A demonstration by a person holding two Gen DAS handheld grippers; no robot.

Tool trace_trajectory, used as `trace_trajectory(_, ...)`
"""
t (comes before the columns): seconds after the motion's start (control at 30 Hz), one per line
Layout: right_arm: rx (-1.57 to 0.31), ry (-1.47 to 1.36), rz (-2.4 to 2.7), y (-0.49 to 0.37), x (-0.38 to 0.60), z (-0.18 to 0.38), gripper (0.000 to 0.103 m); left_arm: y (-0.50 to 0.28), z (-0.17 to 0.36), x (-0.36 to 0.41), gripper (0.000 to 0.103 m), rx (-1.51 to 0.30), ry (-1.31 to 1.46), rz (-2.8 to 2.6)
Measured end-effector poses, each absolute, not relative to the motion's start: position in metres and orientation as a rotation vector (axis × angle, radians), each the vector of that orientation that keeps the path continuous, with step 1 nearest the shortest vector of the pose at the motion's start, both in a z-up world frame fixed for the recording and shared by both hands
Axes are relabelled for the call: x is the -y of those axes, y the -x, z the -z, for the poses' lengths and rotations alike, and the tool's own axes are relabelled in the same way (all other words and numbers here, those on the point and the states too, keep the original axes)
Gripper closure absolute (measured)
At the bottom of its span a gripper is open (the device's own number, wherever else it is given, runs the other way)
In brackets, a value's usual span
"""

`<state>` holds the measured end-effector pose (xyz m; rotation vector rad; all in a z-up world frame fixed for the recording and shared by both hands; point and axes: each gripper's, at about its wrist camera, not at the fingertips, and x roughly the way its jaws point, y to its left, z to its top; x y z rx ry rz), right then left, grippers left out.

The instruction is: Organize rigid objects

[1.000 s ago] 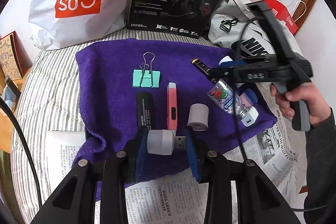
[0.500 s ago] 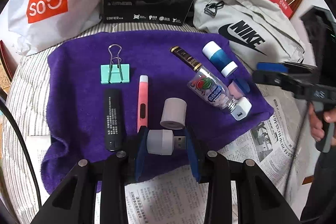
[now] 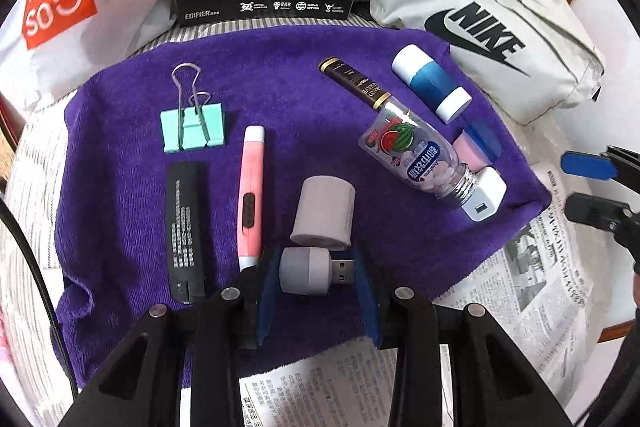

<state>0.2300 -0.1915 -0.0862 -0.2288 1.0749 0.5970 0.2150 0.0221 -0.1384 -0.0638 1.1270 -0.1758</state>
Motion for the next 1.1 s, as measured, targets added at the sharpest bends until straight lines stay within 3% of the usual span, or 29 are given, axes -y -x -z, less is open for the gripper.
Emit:
trace_trajectory(0.4, -1.101, 0.13, -0.584, -0.195, 0.221, 0.098, 0.043, -0.216, 0.14, -0.017, 0.068, -1.119, 0.029, 0.159)
trace_trajectory(0.7, -1.113, 0.093, -0.577, -0.171, 0.231, 0.099, 0.043, -0.209, 0.135, -0.028, 0.061, -1.14, 0.149, 0.209)
trace_trajectory(0.77, -1.11, 0.084, -0.576, -0.168, 0.231, 0.097, 0.043, -0.205, 0.131, -0.029, 0.046, -1.134, 0.145, 0.196)
trace_trajectory(0.83, -1.098, 0.074, -0.57, -0.165, 0.229, 0.095, 0.043, -0.197, 0.123, -0.03, 0.04, -1.118, 0.15, 0.209)
trace_trajectory(0.87, -1.092, 0.072, -0.564, -0.163, 0.228, 0.093, 0.043, -0.193, 0.12, -0.03, 0.032, -1.115, 0.157, 0.225)
trace_trajectory(1.0, -1.059, 0.078, -0.536, -0.154, 0.219, 0.087, 0.042, -0.168, 0.104, -0.023, 0.025, -1.078, 0.114, 0.215)
trace_trajectory(1.1, -1.025, 0.084, -0.514, -0.145, 0.212, 0.08, 0.03, -0.143, 0.088, -0.016, 0.016, -1.016, 0.057, 0.147)
